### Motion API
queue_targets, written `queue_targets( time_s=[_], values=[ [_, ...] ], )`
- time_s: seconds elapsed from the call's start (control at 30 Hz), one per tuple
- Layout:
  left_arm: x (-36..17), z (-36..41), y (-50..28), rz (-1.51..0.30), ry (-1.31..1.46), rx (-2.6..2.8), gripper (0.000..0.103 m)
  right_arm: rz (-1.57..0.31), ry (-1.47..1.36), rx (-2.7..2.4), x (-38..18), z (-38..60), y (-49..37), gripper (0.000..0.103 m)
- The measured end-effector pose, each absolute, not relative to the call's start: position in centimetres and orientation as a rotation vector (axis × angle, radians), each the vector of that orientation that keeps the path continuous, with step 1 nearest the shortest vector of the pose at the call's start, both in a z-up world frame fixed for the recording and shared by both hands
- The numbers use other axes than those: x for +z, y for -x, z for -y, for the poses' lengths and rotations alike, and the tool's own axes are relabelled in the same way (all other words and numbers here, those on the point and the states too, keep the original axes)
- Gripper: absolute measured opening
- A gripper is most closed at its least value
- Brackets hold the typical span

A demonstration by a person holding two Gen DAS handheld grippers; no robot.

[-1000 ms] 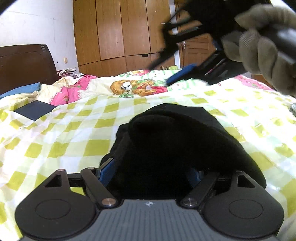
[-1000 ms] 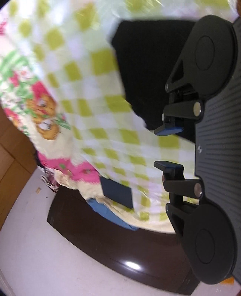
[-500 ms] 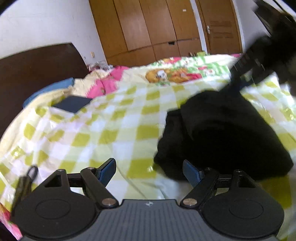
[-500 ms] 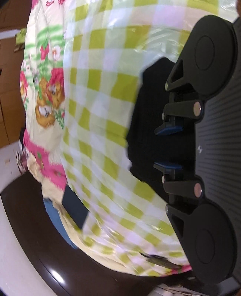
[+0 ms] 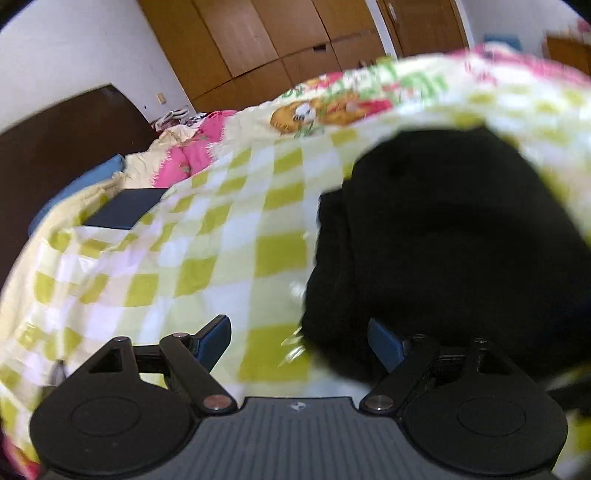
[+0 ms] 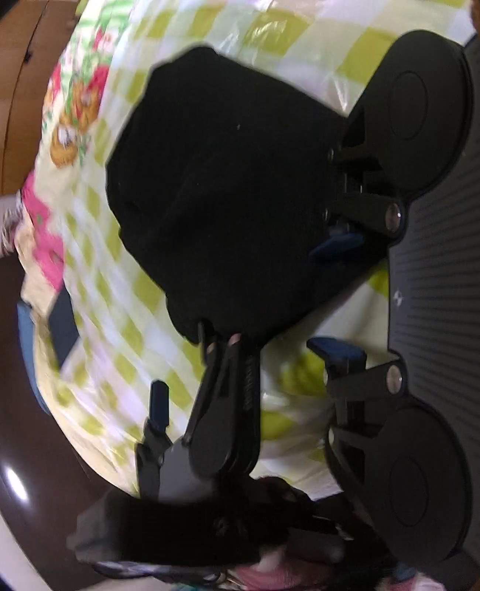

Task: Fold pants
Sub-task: 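Open the right tool and regrasp the pants bundle beside the left tool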

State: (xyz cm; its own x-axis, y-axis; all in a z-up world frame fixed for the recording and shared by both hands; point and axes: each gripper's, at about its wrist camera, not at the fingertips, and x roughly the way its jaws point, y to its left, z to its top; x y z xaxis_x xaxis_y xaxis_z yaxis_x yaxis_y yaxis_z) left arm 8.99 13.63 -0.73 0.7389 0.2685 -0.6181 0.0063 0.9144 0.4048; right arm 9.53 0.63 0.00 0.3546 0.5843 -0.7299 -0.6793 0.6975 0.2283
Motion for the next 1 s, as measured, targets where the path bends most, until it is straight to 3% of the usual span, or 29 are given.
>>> queue_targets(
  time_s=[0.13, 0.33, 0.47, 0.63, 0.7, 0.87, 1.0],
  values=[
    [-1.4, -14.4, -7.8, -0.758, -0.461, 0.217, 0.094, -0.911, 0.074, 0.900, 1.3, 0.0, -9.9, 0.055],
    [2.4, -15.0, -5.6, -0.629, -0.405, 0.227, 0.094, -0.834, -0.075, 0.873, 6.1, 4.1, -14.3, 0.053],
    [5.2, -15.5, -5.8, -0.580, -0.306, 0.139, 0.095, -0.780, 0.043, 0.838, 6.7, 2.7, -19.6, 0.052],
    [5.0, -12.9, -7.6, -0.512, -0.243, 0.016, 0.095, -0.809, 0.086, 0.916, 4.7, -1.5, -24.9, 0.038],
    [4.2, -11.7, -8.4, -0.505, -0.246, -0.026, 0.095, -0.831, 0.094, 0.956, 3.5, -2.6, -25.3, 0.037],
    [-0.6, -9.7, -9.7, -0.634, -0.341, -0.113, 0.095, -0.921, 0.150, 0.910, -0.5, -2.8, -27.8, 0.019],
    [-1.3, -11.1, -9.9, -0.646, -0.255, -0.129, 0.100, -0.952, 0.077, 0.890, -1.0, -0.9, -29.2, 0.018]
  ],
)
